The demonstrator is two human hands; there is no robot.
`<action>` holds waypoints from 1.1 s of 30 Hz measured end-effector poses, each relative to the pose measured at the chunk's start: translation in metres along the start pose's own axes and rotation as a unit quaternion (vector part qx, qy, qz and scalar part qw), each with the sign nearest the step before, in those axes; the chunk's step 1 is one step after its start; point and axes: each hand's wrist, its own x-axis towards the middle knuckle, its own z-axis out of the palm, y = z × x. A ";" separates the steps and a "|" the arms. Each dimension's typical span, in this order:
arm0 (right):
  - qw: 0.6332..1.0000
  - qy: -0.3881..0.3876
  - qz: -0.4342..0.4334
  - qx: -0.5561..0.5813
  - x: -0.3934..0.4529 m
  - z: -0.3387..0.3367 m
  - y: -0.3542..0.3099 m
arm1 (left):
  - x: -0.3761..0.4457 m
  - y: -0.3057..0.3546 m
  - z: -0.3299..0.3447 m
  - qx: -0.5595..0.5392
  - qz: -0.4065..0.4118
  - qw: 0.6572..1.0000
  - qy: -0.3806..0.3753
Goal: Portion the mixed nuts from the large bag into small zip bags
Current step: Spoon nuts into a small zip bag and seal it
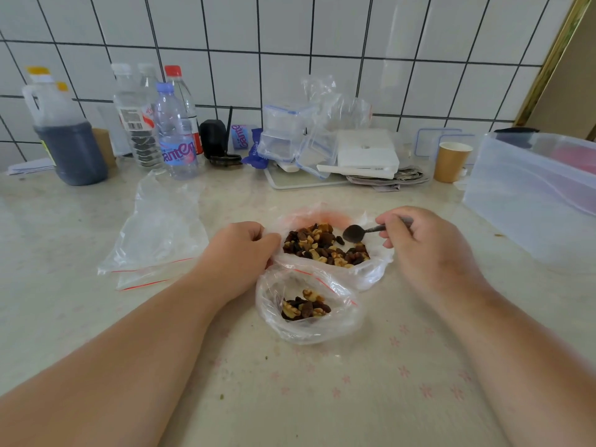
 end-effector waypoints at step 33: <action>0.822 -0.064 0.277 0.494 0.015 -0.010 0.002 | 0.002 -0.004 0.002 -0.018 0.004 1.000 -0.001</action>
